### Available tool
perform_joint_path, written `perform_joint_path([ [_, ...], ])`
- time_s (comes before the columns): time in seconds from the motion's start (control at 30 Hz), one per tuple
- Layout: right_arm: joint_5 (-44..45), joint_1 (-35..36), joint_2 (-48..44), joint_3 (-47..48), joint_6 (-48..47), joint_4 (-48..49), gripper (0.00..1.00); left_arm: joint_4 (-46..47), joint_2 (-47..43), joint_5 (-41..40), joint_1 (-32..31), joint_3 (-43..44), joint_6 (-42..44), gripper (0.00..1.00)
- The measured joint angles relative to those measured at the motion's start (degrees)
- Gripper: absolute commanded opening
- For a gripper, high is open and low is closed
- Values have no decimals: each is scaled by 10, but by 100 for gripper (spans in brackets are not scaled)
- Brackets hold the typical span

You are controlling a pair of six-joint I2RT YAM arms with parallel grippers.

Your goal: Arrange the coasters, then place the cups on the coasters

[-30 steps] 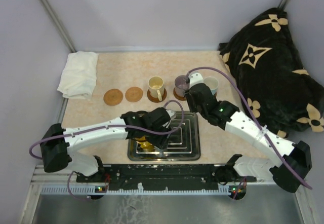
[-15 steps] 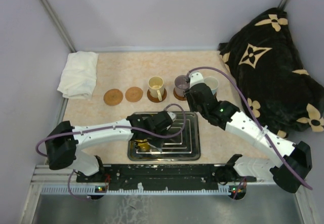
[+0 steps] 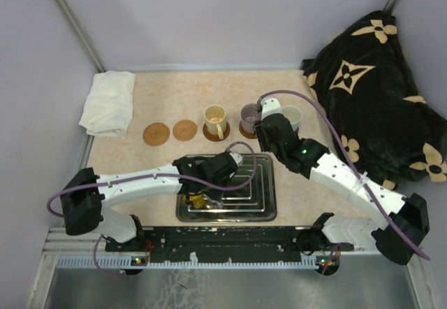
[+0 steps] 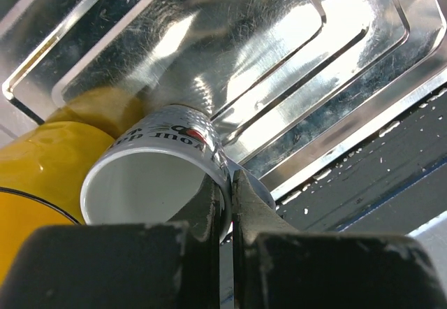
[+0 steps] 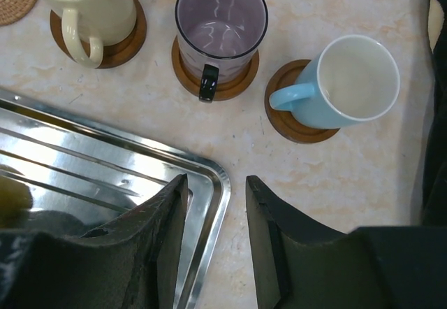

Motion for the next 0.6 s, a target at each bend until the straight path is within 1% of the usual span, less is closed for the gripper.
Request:
perform_joint_path([
  [0.23, 4, 0, 15, 0, 0, 15, 40, 1, 0, -26, 0, 17, 32, 0],
  [0.43, 5, 0, 21, 0, 1, 24, 40, 11, 9, -63, 0, 57, 61, 0],
  [0.6, 28, 0, 21, 0, -3, 30, 40, 12, 20, -91, 0, 81, 76, 0],
])
